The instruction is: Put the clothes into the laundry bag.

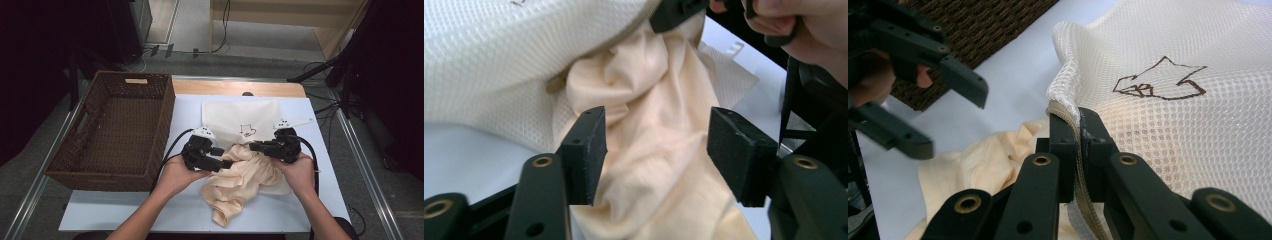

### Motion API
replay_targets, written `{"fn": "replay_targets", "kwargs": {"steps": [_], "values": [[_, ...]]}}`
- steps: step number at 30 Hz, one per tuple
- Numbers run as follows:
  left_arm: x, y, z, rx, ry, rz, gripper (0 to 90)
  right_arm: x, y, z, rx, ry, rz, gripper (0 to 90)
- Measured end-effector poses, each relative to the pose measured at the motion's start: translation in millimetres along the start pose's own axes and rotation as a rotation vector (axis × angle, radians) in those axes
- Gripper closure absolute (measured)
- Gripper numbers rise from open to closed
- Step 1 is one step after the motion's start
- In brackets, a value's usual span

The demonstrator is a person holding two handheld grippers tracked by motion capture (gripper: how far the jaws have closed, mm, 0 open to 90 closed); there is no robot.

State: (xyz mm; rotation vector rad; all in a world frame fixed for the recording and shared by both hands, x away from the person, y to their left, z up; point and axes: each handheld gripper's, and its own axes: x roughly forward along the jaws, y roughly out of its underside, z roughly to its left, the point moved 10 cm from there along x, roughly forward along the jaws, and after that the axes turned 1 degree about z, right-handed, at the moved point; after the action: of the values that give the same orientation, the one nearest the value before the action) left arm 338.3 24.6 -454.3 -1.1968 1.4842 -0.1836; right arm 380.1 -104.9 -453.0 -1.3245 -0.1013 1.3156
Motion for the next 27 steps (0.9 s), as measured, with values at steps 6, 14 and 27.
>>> {"fn": "replay_targets", "kwargs": {"steps": [6,14,27], "values": [[-10.2,16.0,-7.2,-0.019,-0.007,-0.008,35.4,4.6,-1.9,-1.2,0.000,-0.004,0.006,86.7],[-16.9,35.4,-13.6,-0.046,0.005,-0.008,29.9,10.2,-5.6,-1.3,0.002,-0.016,0.009,86.7],[-28.4,70.7,-24.2,-0.054,-0.069,0.004,54.0,16.5,-8.9,-1.3,-0.004,-0.023,0.016,86.7]]}}
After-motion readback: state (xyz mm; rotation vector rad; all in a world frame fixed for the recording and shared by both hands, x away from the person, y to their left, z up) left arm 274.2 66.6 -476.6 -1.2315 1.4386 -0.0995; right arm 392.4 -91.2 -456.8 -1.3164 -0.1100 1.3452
